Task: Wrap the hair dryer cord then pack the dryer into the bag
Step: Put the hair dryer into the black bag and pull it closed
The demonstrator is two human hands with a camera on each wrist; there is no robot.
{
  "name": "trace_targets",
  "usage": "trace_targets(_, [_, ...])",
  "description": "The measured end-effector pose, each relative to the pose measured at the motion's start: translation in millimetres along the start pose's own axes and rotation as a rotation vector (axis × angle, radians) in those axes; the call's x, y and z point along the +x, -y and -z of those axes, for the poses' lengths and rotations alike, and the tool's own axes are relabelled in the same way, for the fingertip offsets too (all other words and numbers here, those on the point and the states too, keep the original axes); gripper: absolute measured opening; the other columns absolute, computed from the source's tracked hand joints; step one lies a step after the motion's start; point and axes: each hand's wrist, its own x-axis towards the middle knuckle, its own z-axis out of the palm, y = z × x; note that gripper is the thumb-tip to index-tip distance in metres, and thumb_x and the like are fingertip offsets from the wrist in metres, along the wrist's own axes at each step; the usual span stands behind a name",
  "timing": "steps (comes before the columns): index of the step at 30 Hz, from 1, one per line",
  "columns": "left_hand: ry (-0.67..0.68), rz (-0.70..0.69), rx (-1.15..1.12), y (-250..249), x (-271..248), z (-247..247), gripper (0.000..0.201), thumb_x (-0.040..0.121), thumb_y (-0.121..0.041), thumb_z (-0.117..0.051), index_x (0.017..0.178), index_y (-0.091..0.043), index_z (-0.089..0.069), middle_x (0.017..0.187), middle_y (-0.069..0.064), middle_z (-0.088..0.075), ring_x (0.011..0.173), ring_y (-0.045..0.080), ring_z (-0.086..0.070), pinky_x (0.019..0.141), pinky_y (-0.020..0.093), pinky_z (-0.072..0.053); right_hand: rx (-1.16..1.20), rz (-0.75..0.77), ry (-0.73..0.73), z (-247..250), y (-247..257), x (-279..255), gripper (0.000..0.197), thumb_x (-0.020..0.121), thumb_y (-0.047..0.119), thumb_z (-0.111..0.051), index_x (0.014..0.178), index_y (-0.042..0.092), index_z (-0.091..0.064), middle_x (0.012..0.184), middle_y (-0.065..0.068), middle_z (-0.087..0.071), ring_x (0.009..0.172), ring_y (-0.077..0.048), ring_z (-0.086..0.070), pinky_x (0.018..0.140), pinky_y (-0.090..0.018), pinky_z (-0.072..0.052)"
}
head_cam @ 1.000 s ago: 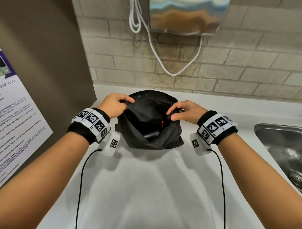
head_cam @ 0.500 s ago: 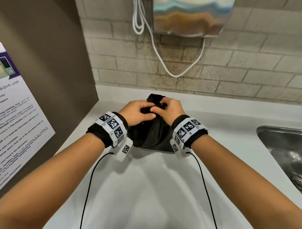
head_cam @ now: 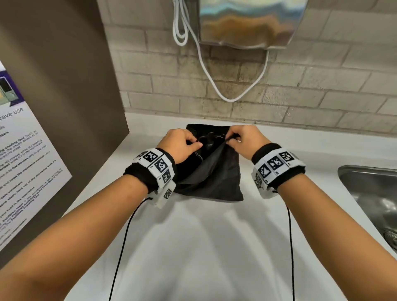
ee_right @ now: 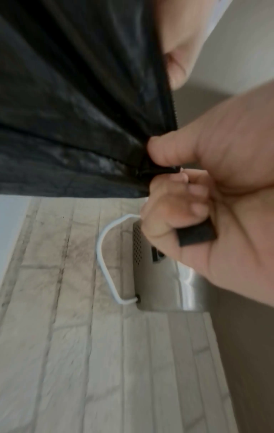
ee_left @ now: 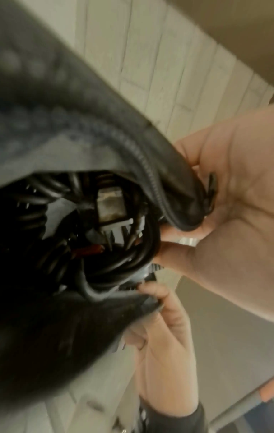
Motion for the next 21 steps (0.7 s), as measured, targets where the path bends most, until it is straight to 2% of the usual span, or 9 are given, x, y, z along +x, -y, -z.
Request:
trace_targets(3, [-0.053, 0.027, -0.018, 4.8, 4.5, 3.9, 0.021, 0.086, -0.024, -0.065, 0.095, -0.007, -0.072, 0.103, 0.003, -0.067, 0.098, 0.019, -0.060, 0.090, 0.026, -0.045, -0.047, -0.122, -0.076, 18.2, -14.7, -4.7, 0.016, 0.079, 0.011, -0.055, 0.064, 0.016, -0.057, 0.066, -0.005, -0.057, 0.069, -0.023, -0.053, 0.061, -0.023, -0.039])
trace_targets(5, [-0.075, 0.048, -0.023, 7.2, 7.4, 4.6, 0.020, 0.086, -0.022, -0.065, 0.095, -0.007, -0.071, 0.105, 0.004, -0.066, 0.097, 0.019, -0.061, 0.089, 0.025, -0.045, -0.112, -0.253, -0.083, 24.2, -24.5, -10.7, 0.027, 0.078, 0.024, -0.056, 0.052, 0.016, -0.053, 0.058, -0.005, -0.052, 0.065, -0.026, -0.050, 0.055, -0.024, -0.036])
trace_targets(6, [-0.077, 0.052, -0.030, 7.2, 8.0, 4.5, 0.019, 0.086, -0.022, -0.065, 0.095, -0.006, -0.071, 0.104, 0.004, -0.066, 0.096, 0.018, -0.060, 0.088, 0.024, -0.044, -0.173, -0.316, -0.063, 23.9, -27.2, -13.2, 0.028, 0.078, 0.031, -0.056, 0.055, 0.015, -0.058, 0.063, -0.007, -0.055, 0.070, -0.029, -0.053, 0.059, -0.025, -0.039])
trace_targets(8, [-0.072, 0.036, -0.043, 6.3, 7.1, 3.0, 0.019, 0.086, -0.020, -0.064, 0.094, -0.005, -0.071, 0.101, 0.004, -0.065, 0.091, 0.016, -0.058, 0.085, 0.021, -0.042, -0.319, -0.377, -0.025, 14.5, -30.3, -16.3, 0.027, 0.079, 0.038, -0.055, 0.078, 0.014, -0.069, 0.091, -0.012, -0.062, 0.091, -0.032, -0.055, 0.074, -0.031, -0.046])
trace_targets(11, [-0.061, 0.001, -0.054, 5.4, 5.5, 0.5, 0.019, 0.087, -0.018, -0.064, 0.091, -0.001, -0.071, 0.099, 0.006, -0.065, 0.091, 0.017, -0.057, 0.085, 0.020, -0.040, -0.460, -0.191, -0.127, -5.4, -20.8, -17.6, 0.032, 0.081, 0.036, -0.058, 0.107, 0.020, -0.064, 0.123, -0.010, -0.046, 0.116, -0.030, -0.042, 0.098, -0.039, -0.036])
trace_targets(13, [-0.063, 0.004, -0.068, 4.6, 4.8, -0.1, 0.019, 0.087, -0.018, -0.063, 0.090, 0.000, -0.070, 0.097, 0.004, -0.063, 0.089, 0.015, -0.055, 0.084, 0.017, -0.037, -0.237, 0.004, -0.147, -20.1, -6.9, -13.2, 0.044, 0.081, 0.028, -0.061, 0.123, 0.018, -0.054, 0.127, -0.008, -0.044, 0.119, -0.027, -0.043, 0.103, -0.033, -0.033])
trace_targets(16, [-0.064, 0.006, -0.103, 3.2, 3.3, 1.1, 0.019, 0.086, -0.017, -0.065, 0.093, -0.001, -0.071, 0.096, 0.003, -0.063, 0.088, 0.012, -0.054, 0.081, 0.014, -0.035, 0.140, 0.036, 0.085, -45.7, 14.0, -3.3, 0.066, 0.082, 0.018, -0.064, 0.140, 0.012, -0.033, 0.137, -0.011, -0.045, 0.126, -0.024, -0.044, 0.107, -0.028, -0.032])
trace_targets(19, [0.006, 0.020, -0.181, 3.9, 0.5, 9.2, 0.028, 0.081, -0.015, -0.070, 0.108, -0.007, -0.069, 0.105, 0.001, -0.063, 0.098, 0.012, -0.056, 0.087, 0.015, -0.036, 0.240, -0.032, 0.069, -64.8, 23.2, 5.0, 0.054, 0.085, 0.015, -0.061, 0.133, 0.008, -0.038, 0.125, -0.013, -0.056, 0.118, -0.027, -0.052, 0.096, -0.027, -0.038])
trace_targets(21, [0.069, 0.053, -0.229, 7.5, 0.5, 19.4, 0.040, 0.081, -0.004, -0.067, 0.119, -0.011, -0.062, 0.117, 0.001, -0.060, 0.107, 0.011, -0.054, 0.091, 0.013, -0.036, 0.269, -0.046, 0.001, -68.9, 24.3, 8.6, 0.045, 0.087, 0.013, -0.058, 0.129, 0.009, -0.042, 0.119, -0.015, -0.060, 0.113, -0.029, -0.055, 0.095, -0.029, -0.040])
